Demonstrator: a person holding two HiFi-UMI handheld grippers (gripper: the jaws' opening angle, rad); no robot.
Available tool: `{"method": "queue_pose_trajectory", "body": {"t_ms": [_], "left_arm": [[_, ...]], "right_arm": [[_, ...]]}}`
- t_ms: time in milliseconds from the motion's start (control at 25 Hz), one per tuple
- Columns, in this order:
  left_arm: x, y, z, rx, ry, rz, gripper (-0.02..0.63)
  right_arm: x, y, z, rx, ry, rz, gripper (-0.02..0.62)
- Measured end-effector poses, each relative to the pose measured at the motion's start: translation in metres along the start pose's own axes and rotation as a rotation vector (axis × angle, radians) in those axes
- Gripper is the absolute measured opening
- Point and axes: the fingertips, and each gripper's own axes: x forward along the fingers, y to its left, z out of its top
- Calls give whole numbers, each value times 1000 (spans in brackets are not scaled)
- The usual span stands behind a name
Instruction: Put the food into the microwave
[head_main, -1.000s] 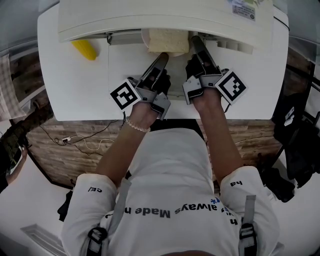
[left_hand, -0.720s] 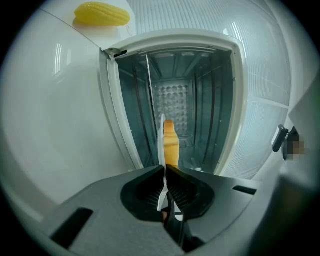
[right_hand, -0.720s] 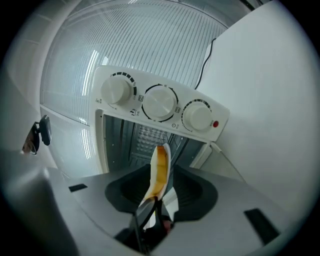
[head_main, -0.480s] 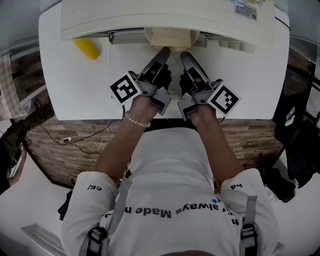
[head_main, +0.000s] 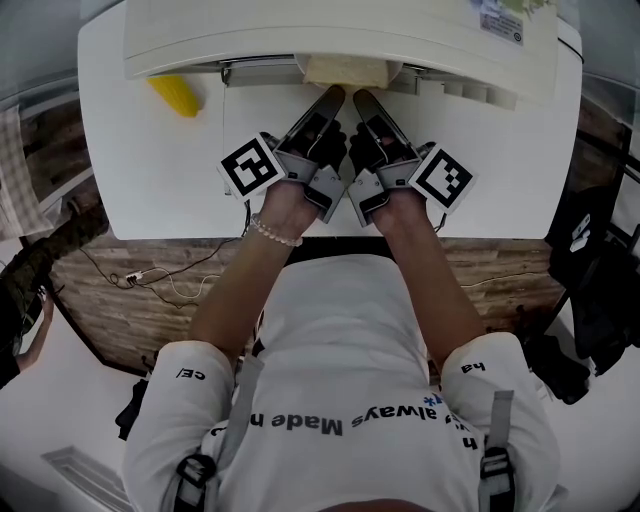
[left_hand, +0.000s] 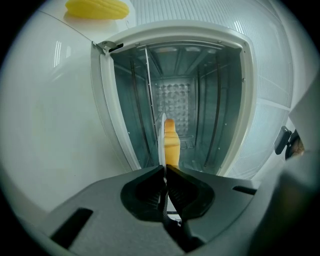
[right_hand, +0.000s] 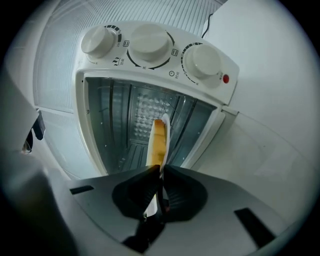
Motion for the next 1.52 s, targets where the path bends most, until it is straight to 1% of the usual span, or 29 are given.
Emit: {"method": "queue_pose_trajectory", "body": {"t_ms": [360,600,760,1040,1160,1320,1440,1520], "left_arm": [[13,0,18,15,8,0,21],[19,0,26,14,19,1,21],[22,0,28,13,25,-6,21],[13,-5,30,30,10,-2,32],[5,-10,25,33,2,-1,32],[-8,-22,19,50,-5,5,32],[-19,-31,18,82,5,22,32],[-28,-39,17,133,14,39,32]], "right_arm": [[18,2,11,-4,-23,-3,29],[27,1,13,22,-21,-9,28],[31,2,15,46,-27,11,28],[24,6,18,-5,-16,-3,31],[10,3,22,-30,-11,-24,31],[-9,5,27,-87,-3,-48,31],[-20,12,30,-139,-1,-55,31],[-31,20,33,-172,1,-54,31]]}}
